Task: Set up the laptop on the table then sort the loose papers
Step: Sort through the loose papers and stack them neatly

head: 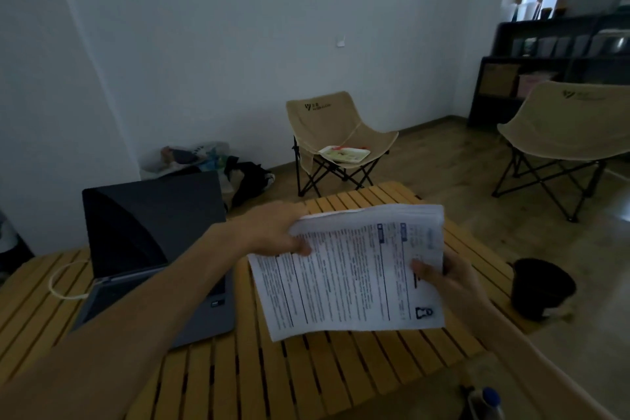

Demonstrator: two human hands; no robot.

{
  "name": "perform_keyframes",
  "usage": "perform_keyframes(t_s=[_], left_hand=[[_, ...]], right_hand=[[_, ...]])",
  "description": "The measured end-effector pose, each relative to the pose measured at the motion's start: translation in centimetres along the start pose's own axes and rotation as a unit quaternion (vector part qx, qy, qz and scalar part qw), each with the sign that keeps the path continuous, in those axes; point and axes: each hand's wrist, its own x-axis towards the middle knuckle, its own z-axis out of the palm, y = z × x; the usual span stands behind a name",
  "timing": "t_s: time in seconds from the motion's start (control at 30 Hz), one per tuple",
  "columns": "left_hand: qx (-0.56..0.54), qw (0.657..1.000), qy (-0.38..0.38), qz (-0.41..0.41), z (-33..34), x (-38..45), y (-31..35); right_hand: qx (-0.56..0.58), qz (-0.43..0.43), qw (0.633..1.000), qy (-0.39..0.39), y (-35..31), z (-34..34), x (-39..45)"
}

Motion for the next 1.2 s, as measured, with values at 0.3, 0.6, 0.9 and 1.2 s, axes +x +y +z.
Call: perform_keyframes(t_s=[0.3,0.6,0.9,1.2], left_hand=[[0.031,0.999,-0.040,-0.009,1.0,1.4,0.6],[-0.075,0.995,-0.067,0.005,0.9,2.5,0.6],[-0.108,0.983,0.089,0.119,1.7,2.5,1.4],[-0.028,0.987,0.094,0.129,1.5,2.5,2.8]], right_hand=[[-0.004,0.069,0.997,-0.021,5.7,-0.5,-1.1],[-0.008,0.092,0.995,-0.028,5.8,0.0,-0.1],[-0.011,0.100,0.995,-0.016,5.8,0.3,0.0],[-0.019,0.091,0.995,-0.024,5.4,0.4,0.0]])
